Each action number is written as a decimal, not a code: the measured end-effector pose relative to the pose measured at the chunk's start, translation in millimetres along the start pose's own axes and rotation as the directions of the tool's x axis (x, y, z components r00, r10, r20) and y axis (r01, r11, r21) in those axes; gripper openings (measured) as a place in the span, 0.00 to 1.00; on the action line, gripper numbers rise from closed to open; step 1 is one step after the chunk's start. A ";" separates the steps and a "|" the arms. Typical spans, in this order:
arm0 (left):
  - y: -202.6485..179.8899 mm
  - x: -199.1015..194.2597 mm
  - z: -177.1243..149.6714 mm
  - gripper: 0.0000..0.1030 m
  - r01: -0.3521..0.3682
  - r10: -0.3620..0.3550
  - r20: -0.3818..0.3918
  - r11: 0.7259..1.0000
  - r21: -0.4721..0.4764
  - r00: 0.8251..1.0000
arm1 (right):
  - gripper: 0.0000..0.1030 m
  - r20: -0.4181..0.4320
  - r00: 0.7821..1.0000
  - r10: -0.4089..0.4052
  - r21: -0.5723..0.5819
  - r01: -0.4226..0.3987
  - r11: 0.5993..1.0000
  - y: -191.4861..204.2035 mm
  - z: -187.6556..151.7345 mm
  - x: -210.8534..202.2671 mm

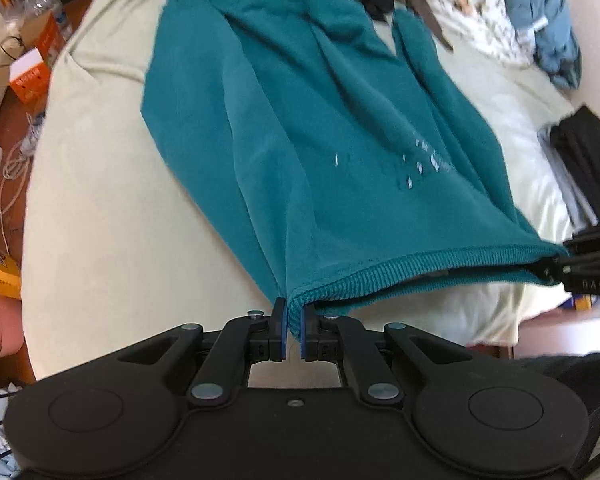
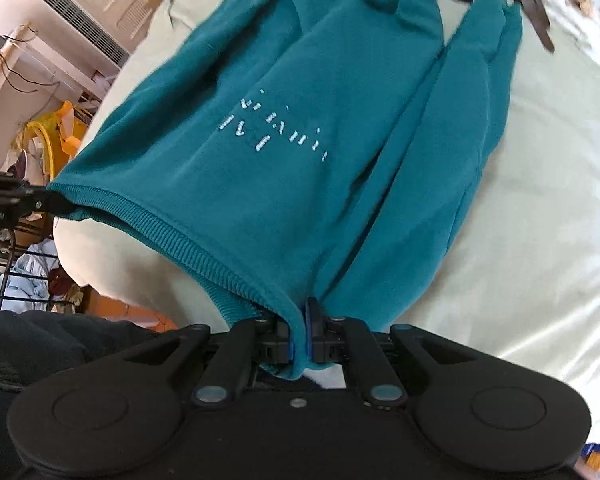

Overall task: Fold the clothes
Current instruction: 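Lay the sweatshirt flat on the bed with both tools, hem held, then open both tools and release the sweatshirt hem onto the bed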

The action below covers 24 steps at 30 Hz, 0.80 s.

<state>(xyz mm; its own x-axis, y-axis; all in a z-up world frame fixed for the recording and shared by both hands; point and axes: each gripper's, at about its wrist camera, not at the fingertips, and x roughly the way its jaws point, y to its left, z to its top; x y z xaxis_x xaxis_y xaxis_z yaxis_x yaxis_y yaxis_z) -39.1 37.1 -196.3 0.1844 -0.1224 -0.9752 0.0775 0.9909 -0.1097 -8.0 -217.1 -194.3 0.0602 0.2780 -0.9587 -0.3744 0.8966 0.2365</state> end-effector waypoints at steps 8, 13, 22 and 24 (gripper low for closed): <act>6.6 31.6 -14.3 0.05 0.019 -0.020 -0.099 1.000 -0.010 0.995 | 0.04 -0.085 0.996 -0.015 0.022 0.017 1.000 2.0 -19.9 35.8; 17.0 60.1 -17.2 0.06 0.021 -0.026 -0.151 0.999 -0.039 0.988 | 0.05 -0.096 0.995 -0.010 0.096 0.019 0.995 -3.0 -26.9 57.7; 37.7 73.5 3.0 0.40 -0.049 0.018 -0.209 0.988 -0.144 0.978 | 0.66 -0.100 0.994 -0.035 0.113 0.046 0.993 -5.7 -22.6 75.7; 41.8 68.4 8.5 0.44 -0.047 0.010 -0.216 0.985 -0.167 0.976 | 0.69 -0.089 0.996 -0.026 0.116 0.036 0.993 -7.0 -22.3 68.0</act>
<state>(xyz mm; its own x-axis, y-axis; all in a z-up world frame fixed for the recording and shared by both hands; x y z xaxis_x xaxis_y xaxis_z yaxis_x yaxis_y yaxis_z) -15.0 69.7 -265.9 -0.0304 -0.0975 -0.9948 -0.0964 0.9909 -0.0942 -21.9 -212.1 -264.6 -0.0124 0.2230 -0.9747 -0.2624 0.9399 0.2184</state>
